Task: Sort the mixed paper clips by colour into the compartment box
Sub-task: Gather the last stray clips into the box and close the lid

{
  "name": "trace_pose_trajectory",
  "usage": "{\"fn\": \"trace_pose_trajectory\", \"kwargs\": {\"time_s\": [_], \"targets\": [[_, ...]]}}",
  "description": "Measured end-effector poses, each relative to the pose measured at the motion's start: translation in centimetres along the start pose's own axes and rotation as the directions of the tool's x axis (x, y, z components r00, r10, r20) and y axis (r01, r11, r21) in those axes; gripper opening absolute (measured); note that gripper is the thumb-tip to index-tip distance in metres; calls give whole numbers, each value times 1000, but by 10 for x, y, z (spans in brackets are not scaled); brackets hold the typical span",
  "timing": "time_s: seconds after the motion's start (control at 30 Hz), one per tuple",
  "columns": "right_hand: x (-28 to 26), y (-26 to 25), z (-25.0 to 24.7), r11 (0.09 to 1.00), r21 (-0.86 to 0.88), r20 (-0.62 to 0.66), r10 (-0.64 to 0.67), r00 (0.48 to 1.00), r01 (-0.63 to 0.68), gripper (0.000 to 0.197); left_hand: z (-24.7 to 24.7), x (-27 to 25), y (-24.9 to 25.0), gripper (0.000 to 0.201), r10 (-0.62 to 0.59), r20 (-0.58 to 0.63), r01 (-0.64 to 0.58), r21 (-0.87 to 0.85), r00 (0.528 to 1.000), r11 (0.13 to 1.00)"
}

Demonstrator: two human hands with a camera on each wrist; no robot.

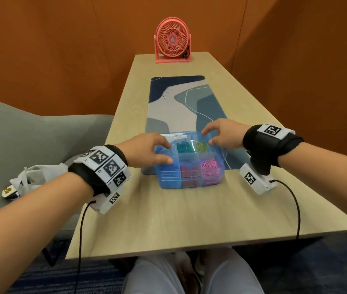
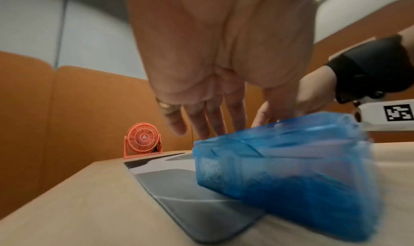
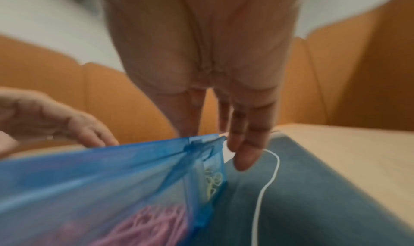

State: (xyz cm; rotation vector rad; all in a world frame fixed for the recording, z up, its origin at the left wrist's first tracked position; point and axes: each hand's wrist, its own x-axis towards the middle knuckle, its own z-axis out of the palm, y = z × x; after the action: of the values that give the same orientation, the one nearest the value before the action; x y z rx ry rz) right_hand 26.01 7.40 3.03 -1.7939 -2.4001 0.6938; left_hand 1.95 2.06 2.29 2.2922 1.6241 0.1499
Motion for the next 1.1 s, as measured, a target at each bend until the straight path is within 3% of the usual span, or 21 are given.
{"fn": "trace_pose_trajectory", "kwargs": {"time_s": [0.07, 0.17, 0.3, 0.53, 0.8, 0.93, 1.1], "targets": [[-8, -2, 1, 992, -108, 61, -60, 996, 67, 56, 1, -9, 3, 79, -19, 119, 16, 22, 993, 1000], [-21, -3, -1, 981, -185, 212, -22, 977, 62, 104, 7, -20, 9, 103, -1, 193, -44, 234, 981, 971], [-32, -8, 10, 908, -403, 279, 6, 960, 112, 134, 20, -26, 15, 70, 102, 116, -133, 307, 988, 942], [-45, -10, 41, 749, -642, 175, -69, 982, 167, 114, 15, -22, 28, 60, 93, 151, -145, 381, 984, 913], [-54, -15, 50, 705, -695, 154, -48, 987, 143, 94, 18, -23, 34, 58, 47, 185, -129, 463, 982, 877], [-55, -17, 50, 716, -686, 157, -29, 987, 131, 92, 9, -24, 32, 59, -46, 213, -26, 323, 976, 946], [-57, -22, 34, 721, -676, 218, -2, 976, 152, 104, -6, -18, 24, 65, -109, 216, 72, 170, 970, 983]]}}
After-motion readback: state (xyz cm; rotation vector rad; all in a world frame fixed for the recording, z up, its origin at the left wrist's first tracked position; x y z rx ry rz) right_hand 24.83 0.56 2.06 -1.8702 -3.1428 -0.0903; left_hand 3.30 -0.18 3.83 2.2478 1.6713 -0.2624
